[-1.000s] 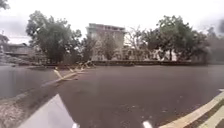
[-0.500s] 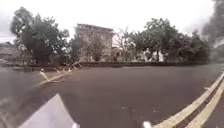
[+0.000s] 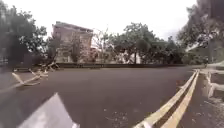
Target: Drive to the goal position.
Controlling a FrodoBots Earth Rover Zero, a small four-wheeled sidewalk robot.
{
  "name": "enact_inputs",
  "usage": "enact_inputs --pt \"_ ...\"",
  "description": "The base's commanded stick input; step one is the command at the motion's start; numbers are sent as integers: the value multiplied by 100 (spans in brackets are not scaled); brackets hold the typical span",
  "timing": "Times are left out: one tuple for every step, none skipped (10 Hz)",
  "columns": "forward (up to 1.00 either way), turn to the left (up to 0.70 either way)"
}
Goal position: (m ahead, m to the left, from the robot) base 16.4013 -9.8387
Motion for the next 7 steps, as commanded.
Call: enact_inputs --pt "0 -50" --pt "0 -50" --pt "0 -50" --pt "0 -50" --pt "0 -50" --pt "0 -50" --pt "0 -49"
